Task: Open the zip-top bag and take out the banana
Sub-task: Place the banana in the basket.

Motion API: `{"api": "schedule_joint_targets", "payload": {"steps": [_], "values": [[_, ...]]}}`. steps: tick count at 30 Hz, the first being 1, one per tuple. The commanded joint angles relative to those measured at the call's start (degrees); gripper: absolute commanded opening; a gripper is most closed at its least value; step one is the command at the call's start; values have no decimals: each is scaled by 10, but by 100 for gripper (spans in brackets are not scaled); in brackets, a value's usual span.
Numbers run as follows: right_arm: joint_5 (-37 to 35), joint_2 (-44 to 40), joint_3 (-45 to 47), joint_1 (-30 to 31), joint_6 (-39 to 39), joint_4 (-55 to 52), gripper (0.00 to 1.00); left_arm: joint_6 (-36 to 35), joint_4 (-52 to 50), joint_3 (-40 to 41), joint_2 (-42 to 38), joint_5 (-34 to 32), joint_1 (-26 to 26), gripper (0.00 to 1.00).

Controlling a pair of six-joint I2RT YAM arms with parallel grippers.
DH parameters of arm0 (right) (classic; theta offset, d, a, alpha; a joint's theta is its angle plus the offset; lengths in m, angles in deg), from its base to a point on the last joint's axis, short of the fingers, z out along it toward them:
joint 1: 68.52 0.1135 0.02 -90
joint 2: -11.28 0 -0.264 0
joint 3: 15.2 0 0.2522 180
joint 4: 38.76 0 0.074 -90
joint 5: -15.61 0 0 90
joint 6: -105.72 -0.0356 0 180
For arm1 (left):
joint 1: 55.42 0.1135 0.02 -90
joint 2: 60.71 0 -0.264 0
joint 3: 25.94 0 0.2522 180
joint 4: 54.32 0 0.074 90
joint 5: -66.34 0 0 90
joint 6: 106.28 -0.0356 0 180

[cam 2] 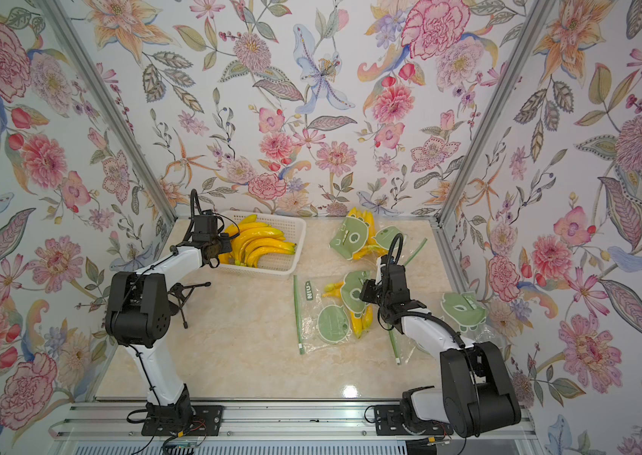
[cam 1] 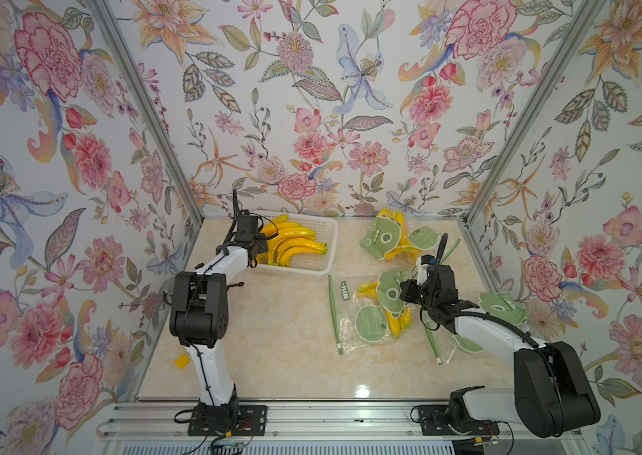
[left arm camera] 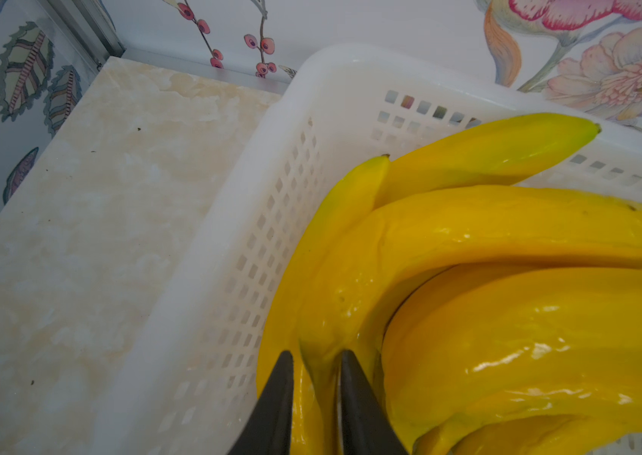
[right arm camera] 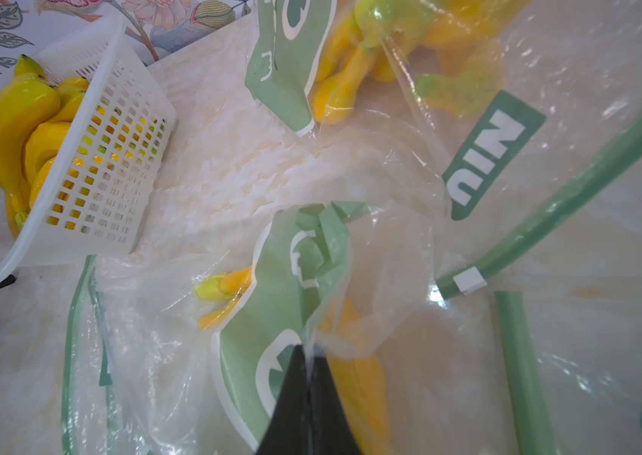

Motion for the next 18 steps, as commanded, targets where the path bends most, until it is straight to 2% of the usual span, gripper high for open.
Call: {"api": "schedule_joint_targets", "payload": {"steps": [1, 5, 8, 12, 18], "values": [[2, -5, 3, 6, -3, 1, 0, -3, -3, 6, -34, -3, 1, 36], [1, -6, -1, 7, -2, -3, 0, -13, 19, 52, -105, -15, -8, 46], [0, -4, -5, 9, -1, -4, 0, -19, 35, 99, -167, -27, -23, 50], [6, 2, -13, 12, 1, -5, 0, -19, 68, 184, -265, -35, -53, 53], [6, 13, -32, 21, 8, -14, 0, -8, 93, 312, -380, -57, -131, 54]]}}
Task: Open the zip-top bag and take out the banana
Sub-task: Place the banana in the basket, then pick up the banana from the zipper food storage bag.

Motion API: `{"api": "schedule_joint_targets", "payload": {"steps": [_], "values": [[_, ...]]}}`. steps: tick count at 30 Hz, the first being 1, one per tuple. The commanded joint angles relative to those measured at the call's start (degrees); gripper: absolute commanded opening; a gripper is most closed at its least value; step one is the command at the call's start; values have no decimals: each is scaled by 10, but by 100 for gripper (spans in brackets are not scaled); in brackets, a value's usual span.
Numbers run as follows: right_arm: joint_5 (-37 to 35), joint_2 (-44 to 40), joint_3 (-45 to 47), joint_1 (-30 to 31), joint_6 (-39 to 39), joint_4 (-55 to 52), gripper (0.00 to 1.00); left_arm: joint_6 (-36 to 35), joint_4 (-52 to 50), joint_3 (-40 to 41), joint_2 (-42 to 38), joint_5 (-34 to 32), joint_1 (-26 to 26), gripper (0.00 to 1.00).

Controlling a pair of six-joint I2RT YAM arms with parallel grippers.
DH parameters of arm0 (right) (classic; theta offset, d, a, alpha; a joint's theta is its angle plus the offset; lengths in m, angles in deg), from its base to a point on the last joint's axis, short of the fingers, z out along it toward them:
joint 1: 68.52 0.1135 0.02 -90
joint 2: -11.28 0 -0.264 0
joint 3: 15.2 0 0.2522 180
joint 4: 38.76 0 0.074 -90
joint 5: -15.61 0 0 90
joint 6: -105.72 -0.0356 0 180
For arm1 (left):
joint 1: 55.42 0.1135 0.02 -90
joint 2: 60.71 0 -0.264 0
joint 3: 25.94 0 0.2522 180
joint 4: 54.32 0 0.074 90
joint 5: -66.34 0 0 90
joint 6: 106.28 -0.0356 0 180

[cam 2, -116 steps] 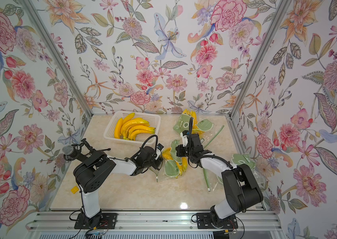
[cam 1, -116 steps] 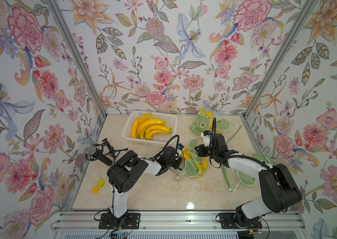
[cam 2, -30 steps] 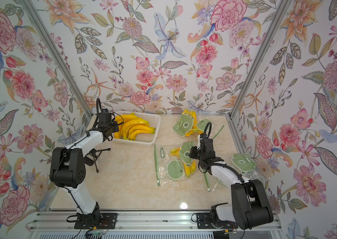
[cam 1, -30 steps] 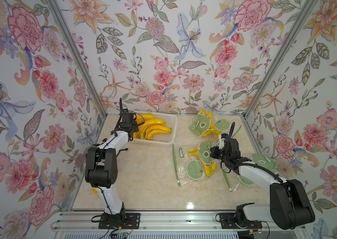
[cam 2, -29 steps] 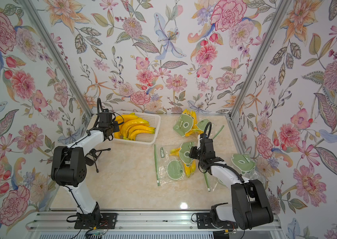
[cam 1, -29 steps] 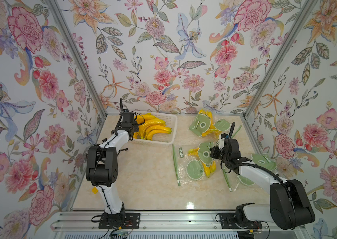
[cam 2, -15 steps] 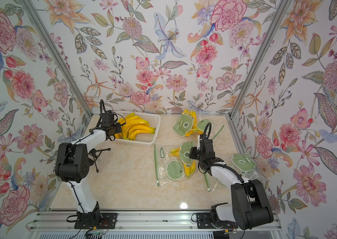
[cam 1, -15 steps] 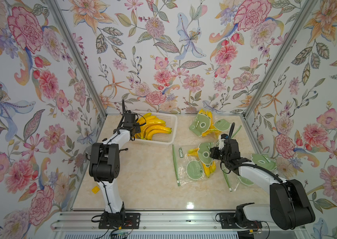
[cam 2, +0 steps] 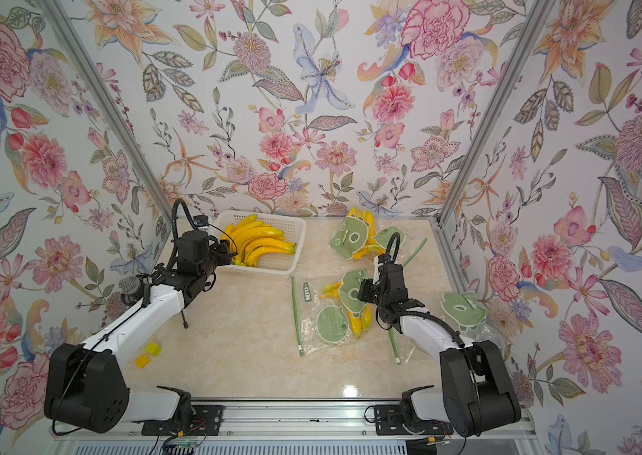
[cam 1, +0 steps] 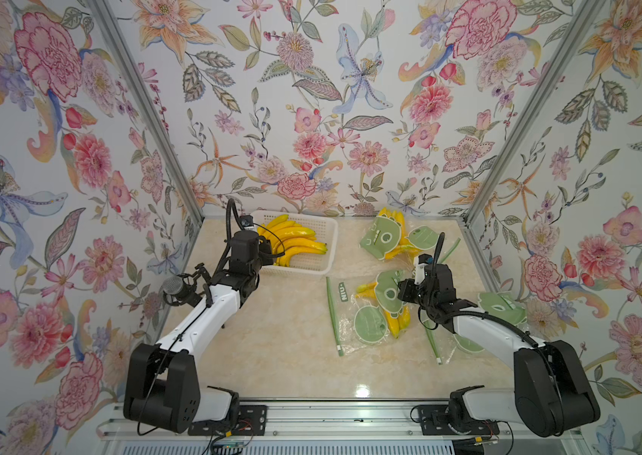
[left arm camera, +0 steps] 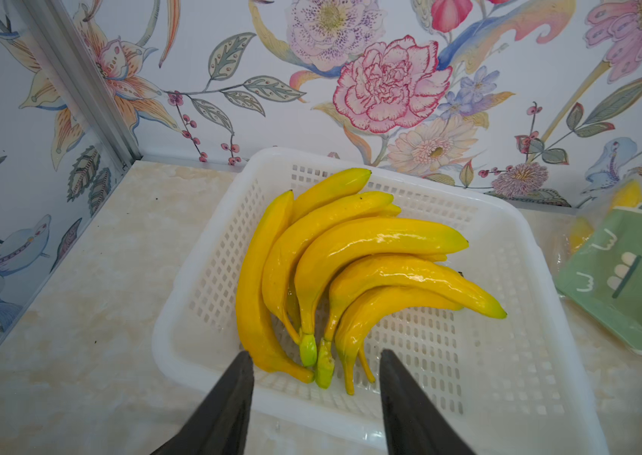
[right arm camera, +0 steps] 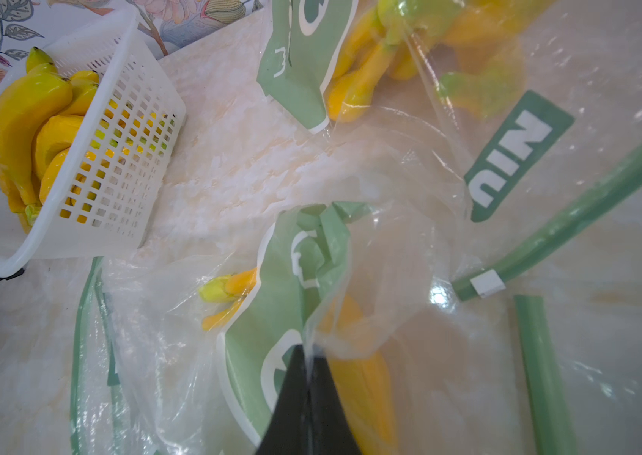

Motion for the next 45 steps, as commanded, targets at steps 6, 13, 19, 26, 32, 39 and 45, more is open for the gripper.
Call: {"api": "schedule_joint_targets", "payload": {"steps": [6, 13, 19, 26, 32, 39, 45], "values": [[-4, 4, -47, 30, 19, -34, 0, 36, 25, 177, -142, -38, -83, 50], [-41, -16, -68, 99, 17, -64, 0, 68, 16, 295, -252, -42, -106, 48], [-58, -48, -85, 146, 5, -89, 0, 94, -2, 338, -294, -23, -119, 46], [-80, -82, -91, 172, 9, -110, 0, 107, 23, 389, -289, 3, -144, 42], [-62, -46, -100, 141, 30, -111, 0, 106, 92, 391, -209, 10, -213, 42], [-49, 1, -95, 112, 41, -102, 0, 57, 187, 360, -66, 18, -299, 41], [-36, 20, -72, 80, 48, -85, 0, 28, 240, 348, -8, 30, -355, 38]]}}
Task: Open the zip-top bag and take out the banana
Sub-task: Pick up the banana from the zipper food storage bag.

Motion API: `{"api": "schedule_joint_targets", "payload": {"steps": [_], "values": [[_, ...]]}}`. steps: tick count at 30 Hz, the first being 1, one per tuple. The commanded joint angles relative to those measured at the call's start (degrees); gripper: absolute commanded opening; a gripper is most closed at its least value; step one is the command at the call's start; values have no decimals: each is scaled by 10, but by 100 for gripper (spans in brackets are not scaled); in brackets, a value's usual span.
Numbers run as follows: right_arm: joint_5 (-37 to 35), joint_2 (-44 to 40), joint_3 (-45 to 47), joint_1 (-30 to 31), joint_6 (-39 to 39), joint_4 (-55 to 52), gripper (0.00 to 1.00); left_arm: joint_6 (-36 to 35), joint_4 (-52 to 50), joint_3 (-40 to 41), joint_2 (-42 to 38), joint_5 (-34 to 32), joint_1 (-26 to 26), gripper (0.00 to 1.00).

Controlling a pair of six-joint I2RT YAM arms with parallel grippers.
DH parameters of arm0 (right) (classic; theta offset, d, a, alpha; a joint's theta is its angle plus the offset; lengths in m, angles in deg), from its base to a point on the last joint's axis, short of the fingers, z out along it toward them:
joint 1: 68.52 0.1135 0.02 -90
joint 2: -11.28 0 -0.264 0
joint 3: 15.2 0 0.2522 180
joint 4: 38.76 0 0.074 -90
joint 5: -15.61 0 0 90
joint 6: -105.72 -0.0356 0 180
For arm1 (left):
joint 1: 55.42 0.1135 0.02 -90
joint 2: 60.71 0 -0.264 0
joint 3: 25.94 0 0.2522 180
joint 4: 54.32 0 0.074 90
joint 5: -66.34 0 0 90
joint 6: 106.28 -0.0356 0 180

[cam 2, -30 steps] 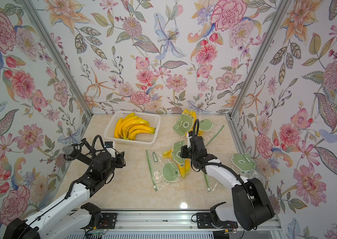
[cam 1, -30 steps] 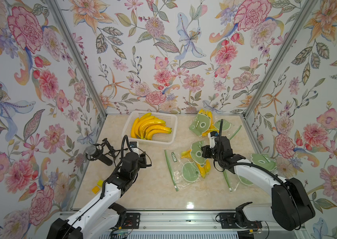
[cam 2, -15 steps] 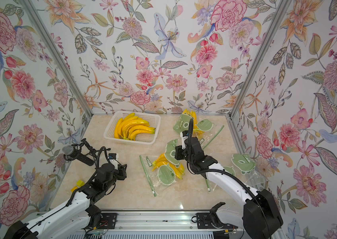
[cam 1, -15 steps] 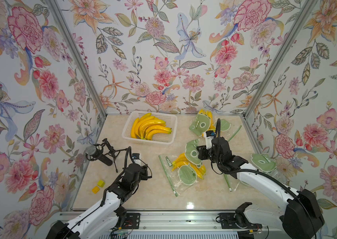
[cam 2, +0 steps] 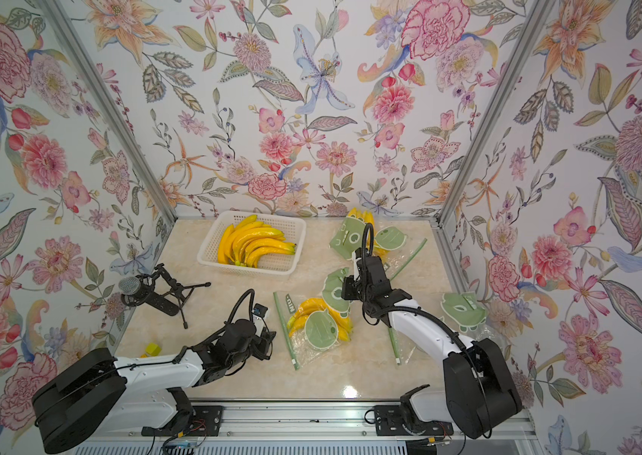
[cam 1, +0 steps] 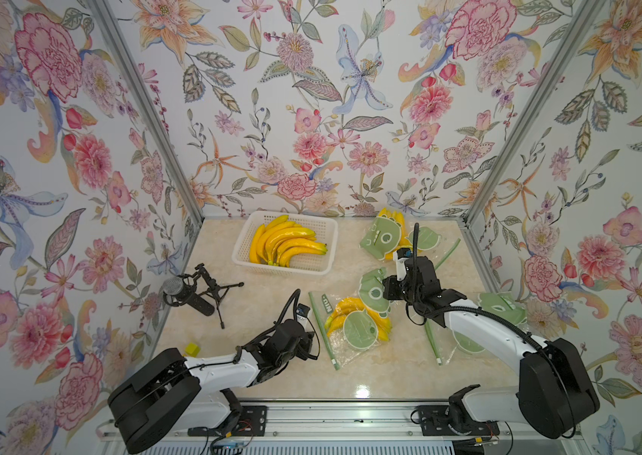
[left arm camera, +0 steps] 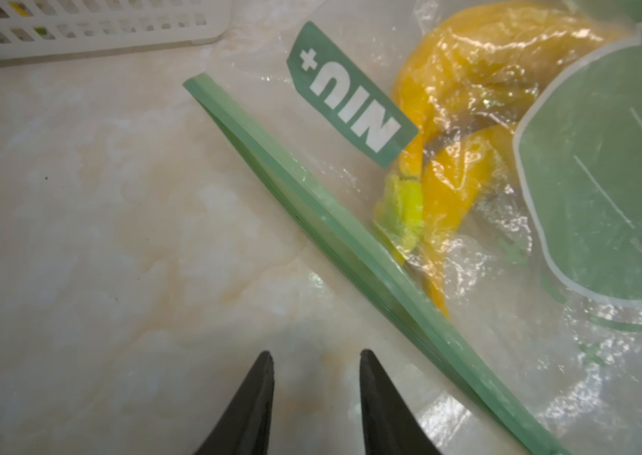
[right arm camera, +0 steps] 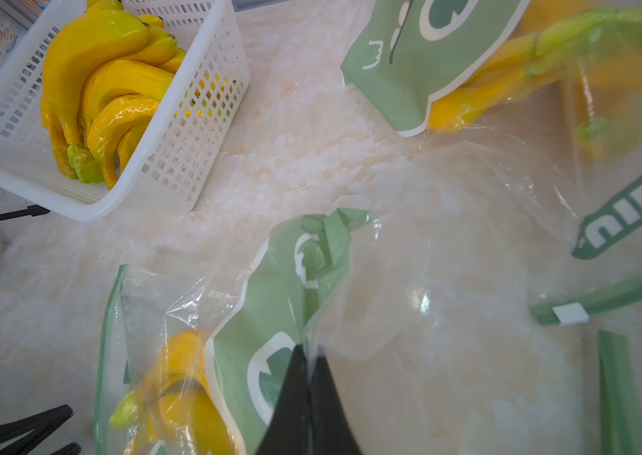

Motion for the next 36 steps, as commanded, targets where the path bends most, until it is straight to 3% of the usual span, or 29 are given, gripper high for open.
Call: {"api": "schedule_joint_targets", "payload": {"steps": [1, 12, 17, 25, 32, 36], "values": [[10, 18, 16, -16, 14, 14, 0, -22, 52, -15, 22, 9, -21, 38], [23, 53, 35, -42, 14, 45, 0, -36, 54, -37, 100, -6, -28, 37], [24, 46, 40, -48, 16, 46, 0, -36, 42, -25, 86, -40, -26, 34], [30, 31, 44, -48, 10, 47, 0, -54, 40, -67, 151, 3, -25, 35], [35, 26, 45, -48, 9, 47, 0, -69, 77, -70, 107, 63, -31, 46], [34, 27, 46, -47, 8, 47, 0, -83, 90, -67, 93, 98, -35, 47]]}}
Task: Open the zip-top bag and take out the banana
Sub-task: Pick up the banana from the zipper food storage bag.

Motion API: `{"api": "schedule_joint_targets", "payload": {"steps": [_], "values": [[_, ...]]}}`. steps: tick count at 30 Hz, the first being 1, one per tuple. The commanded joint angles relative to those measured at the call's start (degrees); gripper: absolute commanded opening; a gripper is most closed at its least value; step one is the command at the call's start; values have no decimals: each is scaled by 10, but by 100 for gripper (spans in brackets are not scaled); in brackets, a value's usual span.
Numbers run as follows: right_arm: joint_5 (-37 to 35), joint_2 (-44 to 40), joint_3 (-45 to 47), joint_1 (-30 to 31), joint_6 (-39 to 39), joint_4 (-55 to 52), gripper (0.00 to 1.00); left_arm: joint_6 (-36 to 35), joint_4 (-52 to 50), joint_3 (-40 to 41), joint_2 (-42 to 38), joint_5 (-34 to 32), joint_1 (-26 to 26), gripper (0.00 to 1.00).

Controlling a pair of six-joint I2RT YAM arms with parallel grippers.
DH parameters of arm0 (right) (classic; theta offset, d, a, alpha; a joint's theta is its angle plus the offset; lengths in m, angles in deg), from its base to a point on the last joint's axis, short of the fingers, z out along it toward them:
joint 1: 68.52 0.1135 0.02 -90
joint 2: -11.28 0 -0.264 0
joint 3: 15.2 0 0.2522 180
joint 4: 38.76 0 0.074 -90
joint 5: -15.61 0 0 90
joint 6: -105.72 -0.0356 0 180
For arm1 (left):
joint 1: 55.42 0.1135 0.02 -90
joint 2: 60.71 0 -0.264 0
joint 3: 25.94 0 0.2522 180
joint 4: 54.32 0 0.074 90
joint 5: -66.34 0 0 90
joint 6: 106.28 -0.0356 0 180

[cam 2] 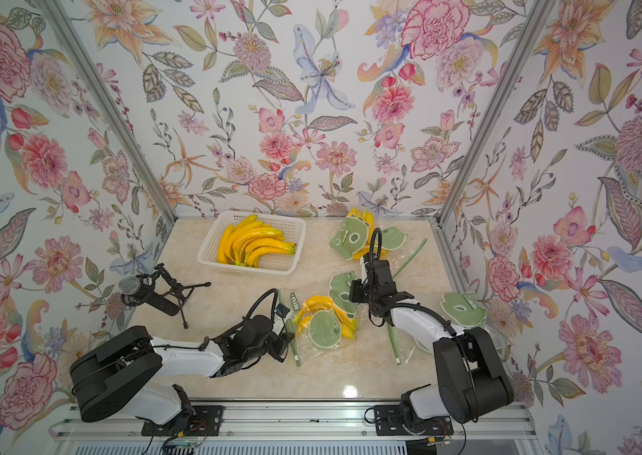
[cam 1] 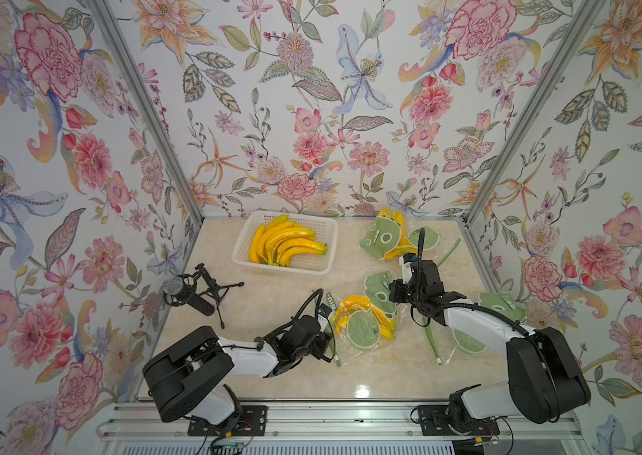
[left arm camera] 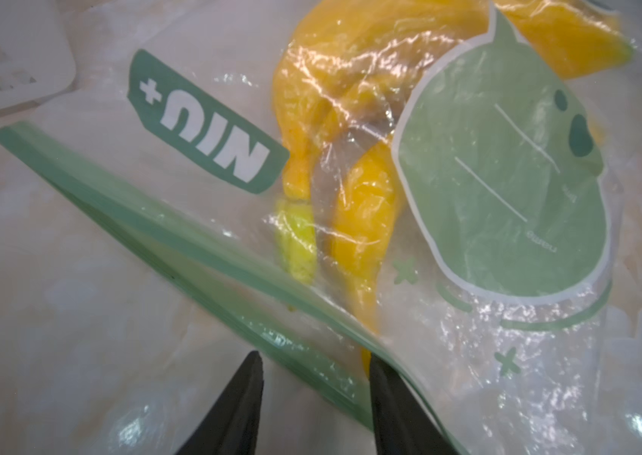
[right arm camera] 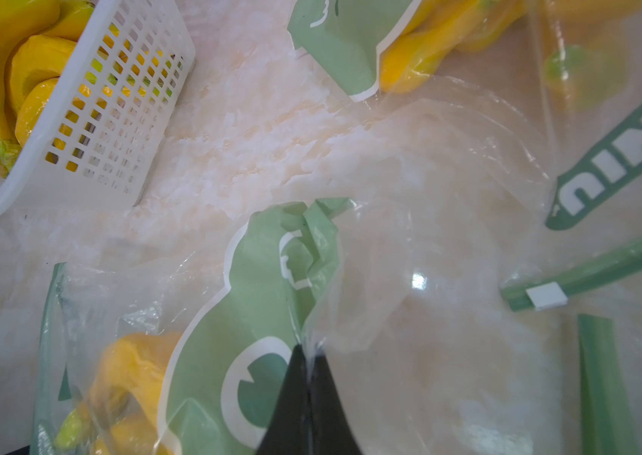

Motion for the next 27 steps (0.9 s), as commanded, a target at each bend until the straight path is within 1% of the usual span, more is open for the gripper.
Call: {"api": "schedule_joint_targets", "payload": {"steps": [1, 3, 6, 9, 12, 17, 19, 21, 27], "values": [[4, -11, 11, -1, 1, 3, 0, -20, 28, -4, -18, 43, -12, 47], [5, -13, 12, -1, 0, 3, 0, -24, 27, -8, -15, 49, -15, 48], [5, -14, 12, 0, -1, 3, 0, -28, 14, -25, 14, 45, -16, 48], [6, -15, 11, 1, -3, 3, 0, -26, 7, -42, 44, 41, -20, 46], [4, -17, 11, 1, -3, 3, 0, -31, -12, -69, 79, 26, -37, 43], [5, -18, 12, 2, -4, 3, 0, -28, -65, -105, 116, -19, -54, 32], [3, -20, 13, 2, -3, 4, 0, -20, -76, -106, 119, -39, -54, 28], [2, -22, 14, 3, -3, 3, 0, -12, -81, -105, 119, -55, -54, 22], [-2, -31, 17, 1, -4, 3, 0, 13, -109, -110, 117, -114, -54, 8]]}}
